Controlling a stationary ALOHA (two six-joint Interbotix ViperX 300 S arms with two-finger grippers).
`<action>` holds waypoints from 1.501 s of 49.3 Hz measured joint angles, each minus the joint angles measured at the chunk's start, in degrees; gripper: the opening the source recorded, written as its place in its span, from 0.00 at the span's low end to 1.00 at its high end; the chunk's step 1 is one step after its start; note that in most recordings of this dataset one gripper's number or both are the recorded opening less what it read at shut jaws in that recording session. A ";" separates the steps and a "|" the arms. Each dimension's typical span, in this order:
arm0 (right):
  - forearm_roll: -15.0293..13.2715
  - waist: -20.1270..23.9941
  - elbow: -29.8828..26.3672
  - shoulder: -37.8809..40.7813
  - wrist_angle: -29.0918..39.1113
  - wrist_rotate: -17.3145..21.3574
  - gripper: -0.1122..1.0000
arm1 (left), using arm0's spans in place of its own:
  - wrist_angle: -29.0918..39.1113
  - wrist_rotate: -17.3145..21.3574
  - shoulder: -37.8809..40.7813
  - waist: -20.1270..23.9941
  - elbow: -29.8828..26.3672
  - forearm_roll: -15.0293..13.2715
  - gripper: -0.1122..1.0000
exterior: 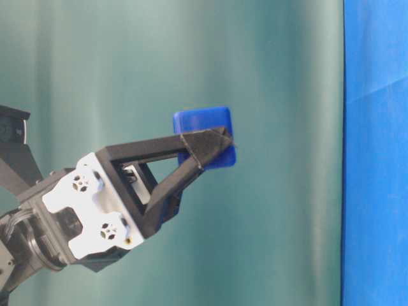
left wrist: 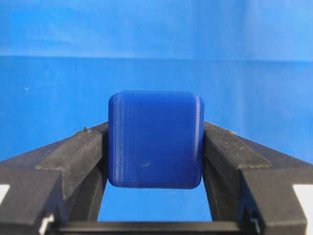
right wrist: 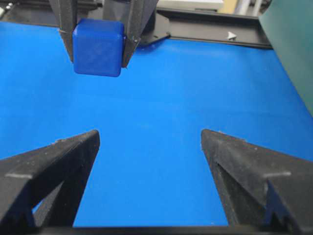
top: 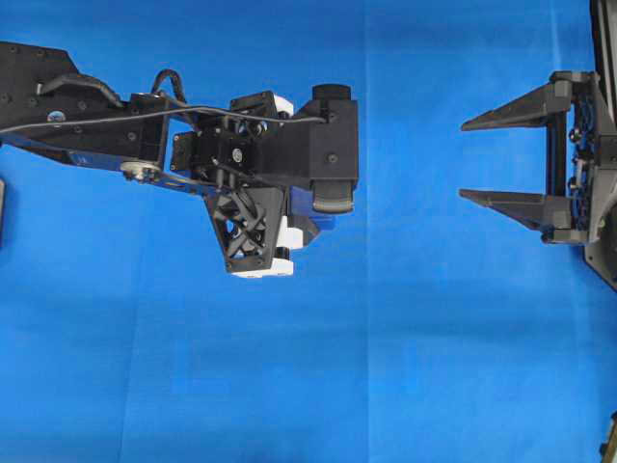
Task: Handover the blue block to the right arm after grasping it with the left arm, then place it in the designated position.
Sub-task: 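Rotate the left gripper upright, holding the cube up toward center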
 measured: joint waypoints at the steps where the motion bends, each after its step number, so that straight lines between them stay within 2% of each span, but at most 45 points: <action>1: 0.00 0.09 0.00 0.09 0.00 0.00 0.96 | 0.00 0.00 0.00 0.00 0.00 -0.09 0.54; 34: 0.00 0.09 0.00 0.09 0.00 0.00 0.96 | 0.00 0.00 0.00 0.09 0.00 0.00 0.54; 42: -0.09 0.09 0.00 0.09 0.00 0.00 0.96 | -1.23 0.00 -0.79 0.18 1.41 0.00 0.54; 56: -0.09 0.09 0.00 0.00 0.00 0.00 0.96 | -10.72 -0.18 -5.10 0.62 8.00 0.00 0.54; 74: 0.00 0.00 0.00 0.00 0.00 0.00 0.96 | -32.96 -0.09 -13.54 1.05 21.18 0.00 0.54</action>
